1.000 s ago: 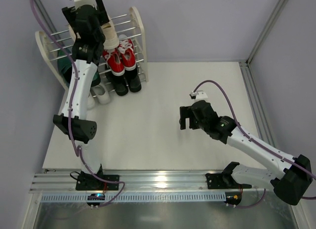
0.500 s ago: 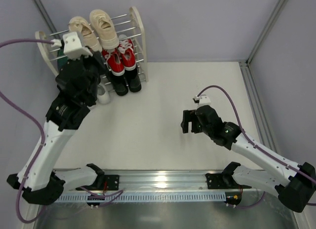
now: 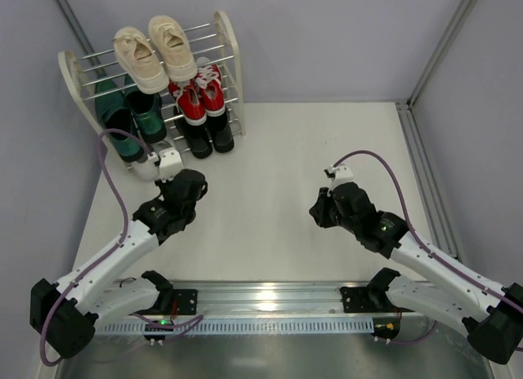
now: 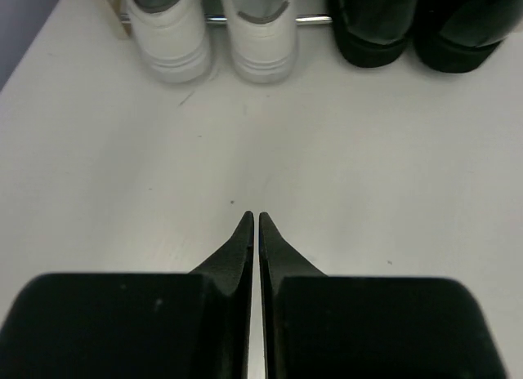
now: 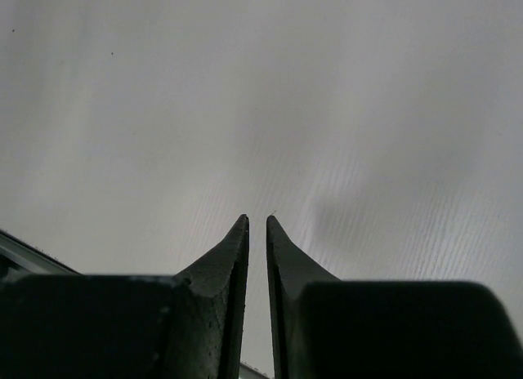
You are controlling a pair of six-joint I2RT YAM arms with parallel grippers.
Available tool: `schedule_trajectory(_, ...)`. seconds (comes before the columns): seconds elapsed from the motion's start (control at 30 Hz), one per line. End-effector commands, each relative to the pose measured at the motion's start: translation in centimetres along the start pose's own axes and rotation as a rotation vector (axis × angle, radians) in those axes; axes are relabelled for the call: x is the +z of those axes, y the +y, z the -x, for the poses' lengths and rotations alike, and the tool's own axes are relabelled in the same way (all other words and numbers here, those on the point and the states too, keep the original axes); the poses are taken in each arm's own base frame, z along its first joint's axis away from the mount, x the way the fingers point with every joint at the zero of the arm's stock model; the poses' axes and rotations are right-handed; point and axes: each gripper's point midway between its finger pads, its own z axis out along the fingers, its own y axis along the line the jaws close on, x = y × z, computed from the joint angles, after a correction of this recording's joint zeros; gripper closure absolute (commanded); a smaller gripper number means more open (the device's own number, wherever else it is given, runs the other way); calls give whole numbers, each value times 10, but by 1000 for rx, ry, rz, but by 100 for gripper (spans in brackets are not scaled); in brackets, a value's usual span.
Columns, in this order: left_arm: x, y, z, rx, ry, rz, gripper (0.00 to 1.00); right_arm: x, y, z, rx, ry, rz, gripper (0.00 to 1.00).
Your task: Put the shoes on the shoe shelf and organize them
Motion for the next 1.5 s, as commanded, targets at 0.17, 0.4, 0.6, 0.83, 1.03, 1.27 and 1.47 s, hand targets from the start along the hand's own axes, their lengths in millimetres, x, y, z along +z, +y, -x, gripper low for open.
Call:
schedule_trajectory(0.17,52,32,17,-17,-227,219,100,-7,1,7,9,-27,6,85)
schedule_trajectory(0.4,104,63,13,-72,-222,273,100,-8,-4,6,6,-15,-21,85)
schedule_trajectory(0.6,124,85,-9,-67,-218,311,100,-6,-6,7,-14,-14,-38,85)
schedule_trajectory(0.83,120,111,-11,-83,-298,405,100,4,-4,2,-32,19,-32,85)
schedule_trajectory(1.03,123,118,-10,-59,-299,453,100,7,-5,4,-52,19,-42,85)
schedule_trajectory(1.27,105,116,19,-100,-390,405,100,13,-5,2,-63,32,-43,86)
schedule_trajectory(1.47,109,114,44,-77,-425,410,100,16,-4,1,-66,41,-42,86)
